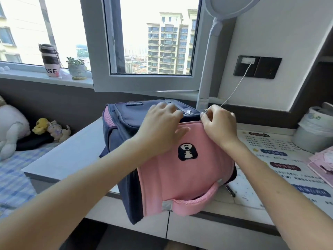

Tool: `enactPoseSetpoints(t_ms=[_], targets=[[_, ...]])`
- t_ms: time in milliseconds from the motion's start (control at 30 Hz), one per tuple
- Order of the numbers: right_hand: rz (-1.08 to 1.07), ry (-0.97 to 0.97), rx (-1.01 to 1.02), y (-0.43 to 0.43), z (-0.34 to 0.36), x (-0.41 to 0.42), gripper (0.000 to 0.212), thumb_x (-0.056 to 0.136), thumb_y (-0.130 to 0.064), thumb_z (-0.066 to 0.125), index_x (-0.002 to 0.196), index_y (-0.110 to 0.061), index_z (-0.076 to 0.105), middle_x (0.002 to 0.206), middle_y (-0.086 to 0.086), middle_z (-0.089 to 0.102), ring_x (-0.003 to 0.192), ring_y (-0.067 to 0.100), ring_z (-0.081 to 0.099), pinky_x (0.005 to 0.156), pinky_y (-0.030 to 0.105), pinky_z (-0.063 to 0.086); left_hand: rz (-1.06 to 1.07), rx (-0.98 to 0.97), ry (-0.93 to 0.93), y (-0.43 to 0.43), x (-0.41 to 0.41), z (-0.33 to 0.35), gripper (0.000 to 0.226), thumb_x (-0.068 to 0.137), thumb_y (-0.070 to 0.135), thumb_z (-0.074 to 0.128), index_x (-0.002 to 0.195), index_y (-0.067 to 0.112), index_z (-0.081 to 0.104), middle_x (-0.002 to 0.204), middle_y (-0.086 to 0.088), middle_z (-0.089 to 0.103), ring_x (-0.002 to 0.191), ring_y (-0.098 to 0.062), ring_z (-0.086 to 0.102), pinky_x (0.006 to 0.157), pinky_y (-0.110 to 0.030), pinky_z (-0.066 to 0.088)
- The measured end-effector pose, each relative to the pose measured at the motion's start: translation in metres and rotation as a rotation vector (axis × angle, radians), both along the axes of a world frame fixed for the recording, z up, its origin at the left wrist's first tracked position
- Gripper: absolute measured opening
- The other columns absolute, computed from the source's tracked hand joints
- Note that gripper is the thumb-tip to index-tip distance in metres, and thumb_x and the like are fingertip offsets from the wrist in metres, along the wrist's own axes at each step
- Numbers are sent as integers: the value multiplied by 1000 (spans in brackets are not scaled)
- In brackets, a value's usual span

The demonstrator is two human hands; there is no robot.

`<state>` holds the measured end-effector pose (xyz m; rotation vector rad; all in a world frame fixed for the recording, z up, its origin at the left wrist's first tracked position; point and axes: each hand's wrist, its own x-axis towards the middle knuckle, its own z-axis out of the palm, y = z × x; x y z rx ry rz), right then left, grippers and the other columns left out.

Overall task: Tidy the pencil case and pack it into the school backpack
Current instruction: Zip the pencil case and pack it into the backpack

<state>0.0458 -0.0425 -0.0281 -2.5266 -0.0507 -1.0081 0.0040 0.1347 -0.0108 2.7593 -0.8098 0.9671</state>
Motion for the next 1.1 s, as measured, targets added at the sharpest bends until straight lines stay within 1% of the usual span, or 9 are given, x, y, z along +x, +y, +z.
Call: enactPoseSetpoints(t_ms=[200, 333, 467, 667, 800, 900, 933, 1033, 1100], targets=[[-8, 101, 171, -20, 0, 6, 18, 84, -26, 58, 73, -13, 62, 83, 4, 68, 81, 26, 60, 72, 33, 42, 28, 210, -26, -62, 44, -1, 39, 91, 39, 40, 99, 9, 64, 105, -10, 56, 101, -28, 44, 87, -35, 28], [30, 330, 533, -28, -2, 14, 30, 64, -18, 63, 40, -15, 45, 52, 6, 42, 55, 21, 39, 56, 31, 34, 59, 237, -18, -73, 53, 2, 29, 90, 32, 43, 86, 15, 67, 93, -5, 56, 94, -26, 44, 81, -36, 22], [-54, 342, 666, -43, 3, 16, 37, 61, -10, 61, 36, -14, 34, 36, -4, 30, 47, 21, 29, 54, 30, 31, 107, 199, -27, -71, 57, 4, 28, 88, 29, 45, 81, 13, 67, 83, -2, 47, 86, -24, 36, 79, -36, 20], [-32, 413, 846, -76, -13, 3, 8, 68, -11, 63, 73, -6, 60, 73, 10, 56, 67, 21, 50, 54, 25, 34, 164, 183, -161, -57, 69, 10, 30, 88, 33, 48, 73, 15, 67, 86, -2, 52, 92, -26, 41, 77, -35, 13], [-111, 371, 961, -92, -48, -29, 7, 67, -6, 60, 73, -8, 57, 72, 12, 50, 68, 21, 45, 57, 30, 31, 183, 154, -188, -60, 73, 14, 30, 88, 30, 49, 69, 11, 65, 80, -2, 44, 89, -26, 41, 75, -37, 14], [-150, 392, 1034, -98, -86, -54, 10, 68, -4, 60, 63, 6, 59, 69, 12, 44, 67, 21, 40, 52, 28, 27, 203, 145, -191, -59, 79, 22, 34, 88, 32, 48, 71, 9, 65, 84, -7, 51, 90, -27, 40, 77, -39, 17], [-162, 412, 1031, -97, -97, -58, 16, 69, -7, 61, 60, 7, 60, 66, 11, 44, 65, 21, 41, 52, 28, 28, 205, 154, -181, -61, 80, 24, 33, 88, 32, 48, 72, 9, 66, 85, -7, 51, 90, -27, 40, 79, -40, 19], [-211, 461, 827, -90, -119, -66, 34, 76, -24, 61, 45, -21, 48, 53, 7, 45, 57, 22, 48, 56, 30, 33, 202, 175, -153, -73, 79, 22, 32, 88, 30, 47, 75, 9, 66, 83, -6, 45, 92, -27, 40, 84, -41, 24], [-291, 488, 569, -82, -118, -78, 17, 86, -37, 57, 79, -22, 60, 76, 5, 64, 73, 27, 60, 62, 27, 37, 230, 166, -150, -76, 81, 21, 32, 89, 30, 46, 79, 8, 67, 87, -8, 49, 93, -28, 41, 85, -41, 25]])
